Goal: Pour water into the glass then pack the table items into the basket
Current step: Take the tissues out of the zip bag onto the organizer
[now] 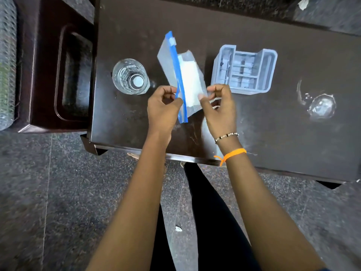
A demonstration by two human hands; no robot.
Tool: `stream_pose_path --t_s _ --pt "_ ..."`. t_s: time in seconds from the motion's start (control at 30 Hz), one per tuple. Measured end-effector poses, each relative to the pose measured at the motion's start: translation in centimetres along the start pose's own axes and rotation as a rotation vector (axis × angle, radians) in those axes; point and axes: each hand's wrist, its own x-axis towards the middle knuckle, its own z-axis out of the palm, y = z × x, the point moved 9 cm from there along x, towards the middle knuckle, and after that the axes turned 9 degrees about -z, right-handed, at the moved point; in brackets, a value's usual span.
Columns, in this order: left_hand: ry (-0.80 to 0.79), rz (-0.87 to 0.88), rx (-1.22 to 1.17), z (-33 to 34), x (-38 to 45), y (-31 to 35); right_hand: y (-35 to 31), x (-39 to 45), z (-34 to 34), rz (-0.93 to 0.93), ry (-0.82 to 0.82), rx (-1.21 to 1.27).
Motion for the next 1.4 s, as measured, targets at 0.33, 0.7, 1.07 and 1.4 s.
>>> stream_pose_path --t_s 0.33,0.7,1.07,1.4 --pt "-0.103 0.054 -0.179 -1.3 -3.8 4.2 -4.7 0.6 4.5 0.185 -0.393 0.409" --pt "0.102 0.317 -0.007 -1.9 -5.5 8.3 -7.0 1.5 -4.1 -0.075 0.141 -0.357" --pt "-0.105 0.301 0.193 3.7 -6.2 2.0 2.5 1.0 0.2 0.442 -0.19 0.224" --pt "-0.447 0.27 0.19 5.3 -8.7 1.8 0.5 0.9 1.9 0.341 -0.435 0.224"
